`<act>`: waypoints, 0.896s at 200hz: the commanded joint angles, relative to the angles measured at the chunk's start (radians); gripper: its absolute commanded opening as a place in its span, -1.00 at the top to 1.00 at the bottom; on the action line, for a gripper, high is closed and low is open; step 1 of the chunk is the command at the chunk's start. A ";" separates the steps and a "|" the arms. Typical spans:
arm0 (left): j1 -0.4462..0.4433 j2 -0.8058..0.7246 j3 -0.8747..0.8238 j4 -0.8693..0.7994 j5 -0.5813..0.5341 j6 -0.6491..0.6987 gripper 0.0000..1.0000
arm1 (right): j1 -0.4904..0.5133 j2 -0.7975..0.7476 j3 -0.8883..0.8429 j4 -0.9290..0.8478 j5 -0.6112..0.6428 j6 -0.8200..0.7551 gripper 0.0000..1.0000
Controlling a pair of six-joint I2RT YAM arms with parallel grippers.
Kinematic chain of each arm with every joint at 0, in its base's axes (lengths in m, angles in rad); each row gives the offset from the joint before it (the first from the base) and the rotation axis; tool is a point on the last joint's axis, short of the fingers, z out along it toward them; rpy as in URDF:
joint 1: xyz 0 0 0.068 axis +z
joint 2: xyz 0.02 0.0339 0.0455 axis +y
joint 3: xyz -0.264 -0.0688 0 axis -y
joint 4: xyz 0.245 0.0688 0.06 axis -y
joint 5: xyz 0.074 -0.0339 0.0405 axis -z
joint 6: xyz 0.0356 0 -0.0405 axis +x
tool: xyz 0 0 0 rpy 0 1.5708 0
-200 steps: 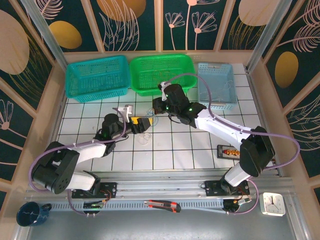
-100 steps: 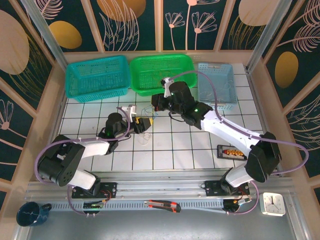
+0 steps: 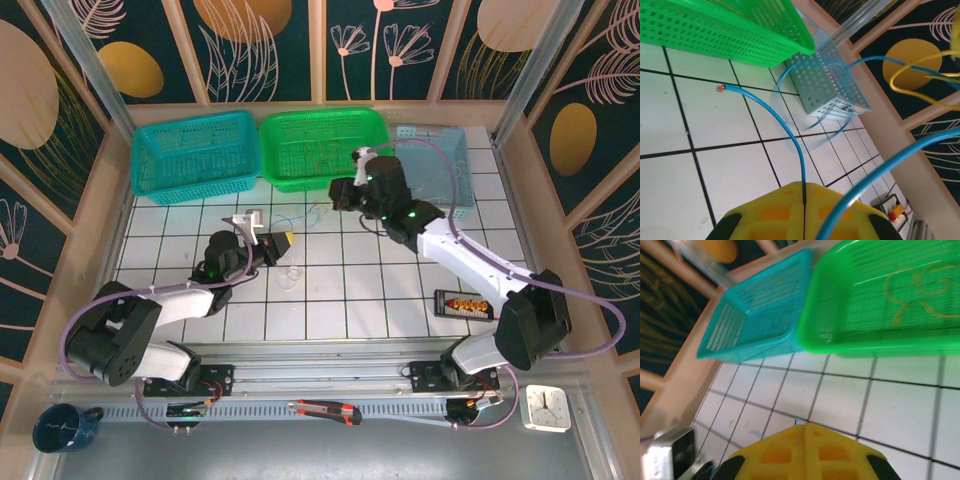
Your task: Untangle the cables
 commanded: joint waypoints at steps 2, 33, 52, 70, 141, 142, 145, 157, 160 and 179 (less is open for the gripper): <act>-0.004 -0.052 -0.024 -0.070 -0.055 -0.019 1.00 | -0.081 -0.056 -0.018 0.013 -0.009 -0.021 1.00; -0.003 -0.068 -0.051 -0.106 -0.075 -0.018 1.00 | -0.191 -0.082 -0.030 0.006 -0.015 -0.032 1.00; -0.004 -0.068 -0.064 -0.118 -0.086 -0.025 1.00 | -0.245 -0.097 -0.035 0.001 -0.025 -0.032 1.00; -0.004 -0.067 -0.073 -0.140 -0.106 -0.028 1.00 | -0.286 -0.104 -0.037 -0.008 -0.010 -0.041 1.00; -0.004 -0.061 -0.063 -0.168 -0.068 -0.010 0.55 | -0.348 -0.122 -0.050 0.015 -0.088 -0.035 1.00; -0.004 -0.063 -0.061 -0.169 -0.067 -0.010 0.51 | -0.348 -0.123 -0.051 0.015 -0.088 -0.034 1.00; -0.004 -0.065 -0.057 -0.174 -0.065 -0.007 0.37 | -0.345 -0.123 -0.052 0.014 -0.090 -0.035 1.00; -0.004 -0.079 -0.043 -0.195 -0.060 0.004 0.00 | -0.338 -0.128 -0.057 0.013 -0.097 -0.034 1.00; -0.004 -0.083 -0.039 -0.202 -0.060 0.007 -0.08 | -0.336 -0.129 -0.060 0.013 -0.097 -0.034 1.00; -0.004 -0.114 -0.017 -0.244 -0.066 0.024 -0.47 | -0.313 -0.138 -0.069 0.011 -0.104 -0.034 1.00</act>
